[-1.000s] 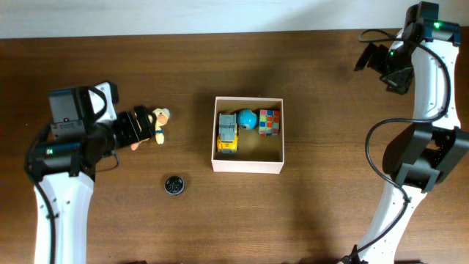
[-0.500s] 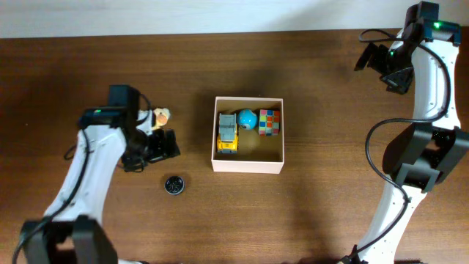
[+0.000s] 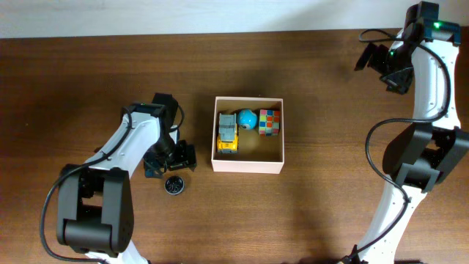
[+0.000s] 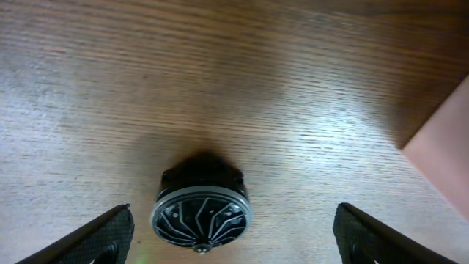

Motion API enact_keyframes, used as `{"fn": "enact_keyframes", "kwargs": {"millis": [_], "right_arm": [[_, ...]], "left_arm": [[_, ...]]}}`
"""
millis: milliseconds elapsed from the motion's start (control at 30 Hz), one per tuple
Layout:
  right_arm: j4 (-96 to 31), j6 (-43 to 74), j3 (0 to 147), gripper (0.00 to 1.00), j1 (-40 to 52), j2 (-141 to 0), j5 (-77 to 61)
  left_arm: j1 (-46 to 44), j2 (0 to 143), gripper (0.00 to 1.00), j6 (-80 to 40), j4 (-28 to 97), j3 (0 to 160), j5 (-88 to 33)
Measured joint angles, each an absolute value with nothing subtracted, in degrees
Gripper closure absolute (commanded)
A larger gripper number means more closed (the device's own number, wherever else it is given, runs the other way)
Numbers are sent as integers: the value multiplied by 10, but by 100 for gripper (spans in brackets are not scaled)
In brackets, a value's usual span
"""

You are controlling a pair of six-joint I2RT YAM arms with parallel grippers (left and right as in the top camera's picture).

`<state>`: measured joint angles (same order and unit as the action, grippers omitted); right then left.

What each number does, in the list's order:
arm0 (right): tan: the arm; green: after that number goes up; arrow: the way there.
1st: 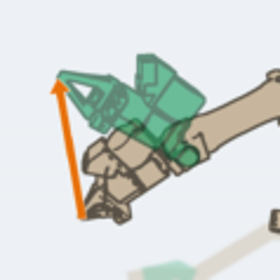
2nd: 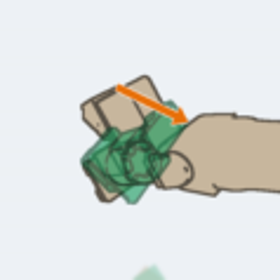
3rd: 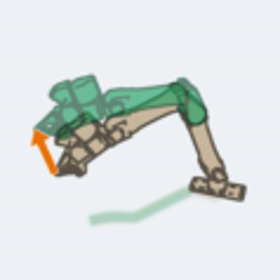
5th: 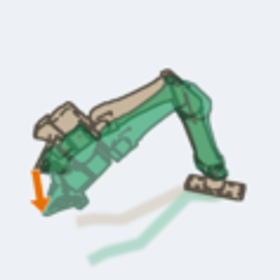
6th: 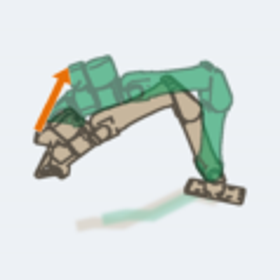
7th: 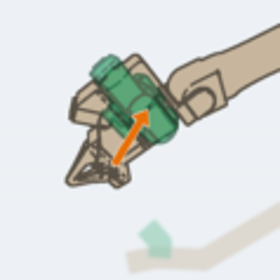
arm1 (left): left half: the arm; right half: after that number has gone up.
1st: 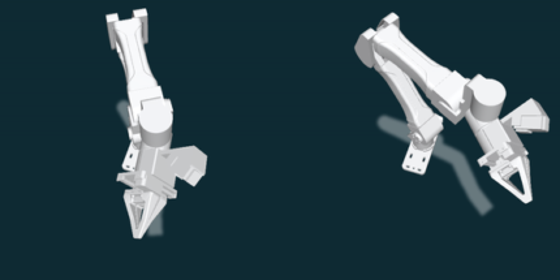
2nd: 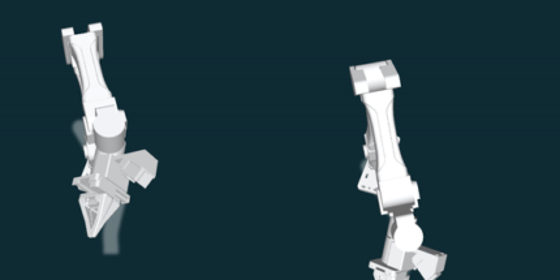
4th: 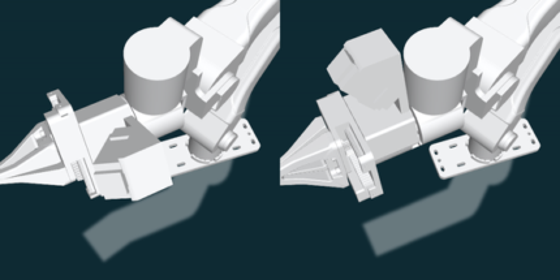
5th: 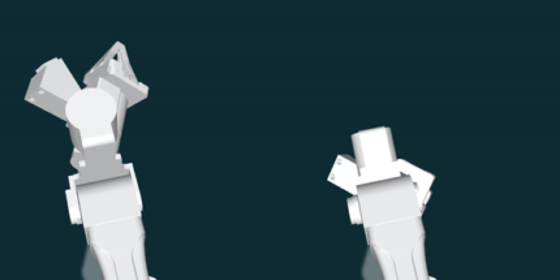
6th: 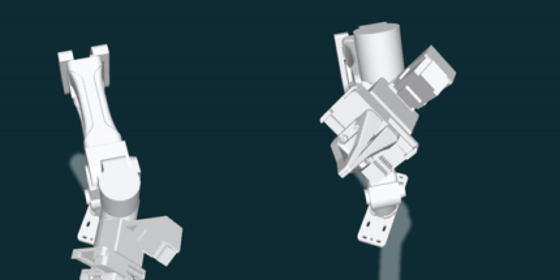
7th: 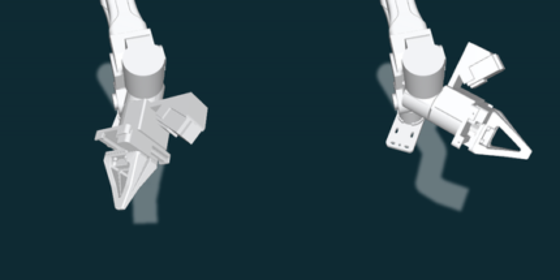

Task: Pack container
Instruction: 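Lower the left gripper onto the black round wheel and grasp it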

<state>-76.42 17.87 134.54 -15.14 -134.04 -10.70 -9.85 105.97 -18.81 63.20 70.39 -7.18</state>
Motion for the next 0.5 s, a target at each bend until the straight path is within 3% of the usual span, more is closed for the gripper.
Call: {"fn": "enact_keyframes", "kwargs": {"millis": [500], "right_arm": [[-764, 179, 1345, 1, -151, -1340, -107]], "left_arm": [[-98, 1060, 11, -208, 620, 647, -55]]}}
